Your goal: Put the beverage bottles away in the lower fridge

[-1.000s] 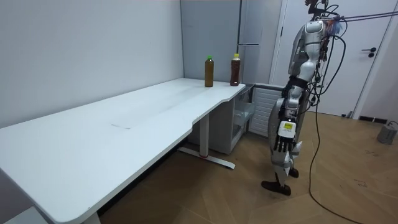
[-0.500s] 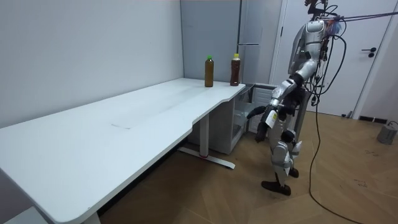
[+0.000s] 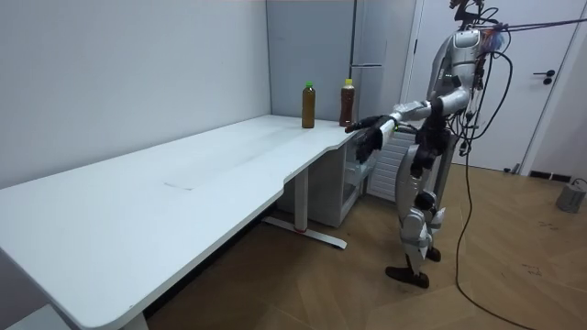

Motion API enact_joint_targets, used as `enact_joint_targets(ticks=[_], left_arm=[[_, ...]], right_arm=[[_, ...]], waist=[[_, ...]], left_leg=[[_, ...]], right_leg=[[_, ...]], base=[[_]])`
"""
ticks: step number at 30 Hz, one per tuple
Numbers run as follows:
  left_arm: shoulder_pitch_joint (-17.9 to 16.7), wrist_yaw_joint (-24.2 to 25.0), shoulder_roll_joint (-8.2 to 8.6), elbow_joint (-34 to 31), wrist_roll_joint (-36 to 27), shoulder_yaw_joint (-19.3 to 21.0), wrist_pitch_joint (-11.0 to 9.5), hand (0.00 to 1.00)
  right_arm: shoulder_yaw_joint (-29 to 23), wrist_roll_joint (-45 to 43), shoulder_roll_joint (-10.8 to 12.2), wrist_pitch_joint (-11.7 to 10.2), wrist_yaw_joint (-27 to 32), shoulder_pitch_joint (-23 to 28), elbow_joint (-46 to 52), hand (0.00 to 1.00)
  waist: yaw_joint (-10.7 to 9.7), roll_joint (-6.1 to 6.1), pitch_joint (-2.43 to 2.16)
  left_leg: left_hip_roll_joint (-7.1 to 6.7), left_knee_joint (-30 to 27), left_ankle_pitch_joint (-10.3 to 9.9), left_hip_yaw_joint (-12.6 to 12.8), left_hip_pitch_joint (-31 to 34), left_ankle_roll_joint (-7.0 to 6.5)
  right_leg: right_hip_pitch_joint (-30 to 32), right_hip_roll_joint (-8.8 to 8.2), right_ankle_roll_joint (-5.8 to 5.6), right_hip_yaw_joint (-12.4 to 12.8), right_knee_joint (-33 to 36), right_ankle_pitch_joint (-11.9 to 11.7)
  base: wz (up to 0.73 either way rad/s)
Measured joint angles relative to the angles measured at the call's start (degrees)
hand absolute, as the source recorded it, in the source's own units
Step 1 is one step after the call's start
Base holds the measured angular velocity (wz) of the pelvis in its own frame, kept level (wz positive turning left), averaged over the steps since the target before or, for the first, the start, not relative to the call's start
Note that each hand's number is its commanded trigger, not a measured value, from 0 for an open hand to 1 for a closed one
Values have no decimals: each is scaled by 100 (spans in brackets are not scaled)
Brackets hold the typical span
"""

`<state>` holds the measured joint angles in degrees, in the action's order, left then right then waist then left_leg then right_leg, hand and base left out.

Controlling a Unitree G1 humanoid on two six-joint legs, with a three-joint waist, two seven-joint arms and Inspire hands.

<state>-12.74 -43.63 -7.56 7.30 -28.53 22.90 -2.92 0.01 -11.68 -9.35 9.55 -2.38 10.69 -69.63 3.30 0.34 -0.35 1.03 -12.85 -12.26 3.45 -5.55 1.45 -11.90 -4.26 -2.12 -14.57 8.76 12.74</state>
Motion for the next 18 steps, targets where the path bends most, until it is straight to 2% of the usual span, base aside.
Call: enact_joint_targets(ticks=[3,7,13,18], left_arm=[[-4,-69,-2,-607,1025,-17,-33,0],[20,62,-10,-1331,2395,-217,-83,0],[103,288,-135,-2236,3334,-717,-133,0],[201,514,-229,-2726,3376,-884,-297,0]], right_arm=[[0,-1,0,-84,-28,14,-15,0],[-14,3,-20,-165,-187,63,-7,0],[-6,104,-43,-306,-208,18,-230,0],[5,234,-51,-465,-148,-58,-462,0]], waist=[[-8,-14,6],[-163,-26,14],[-249,-8,25],[-310,12,53]], left_leg=[[-7,9,0,-69,6,0],[-44,-49,0,-215,6,-1],[-66,-133,1,-277,85,-2],[-67,-147,1,-285,89,-2]], right_leg=[[-14,6,0,-23,-14,2],[-116,2,-2,-65,-52,3],[-111,3,-1,-108,-100,2],[-104,3,0,-98,-96,2]], base=[[8],[15],[7],[1]])
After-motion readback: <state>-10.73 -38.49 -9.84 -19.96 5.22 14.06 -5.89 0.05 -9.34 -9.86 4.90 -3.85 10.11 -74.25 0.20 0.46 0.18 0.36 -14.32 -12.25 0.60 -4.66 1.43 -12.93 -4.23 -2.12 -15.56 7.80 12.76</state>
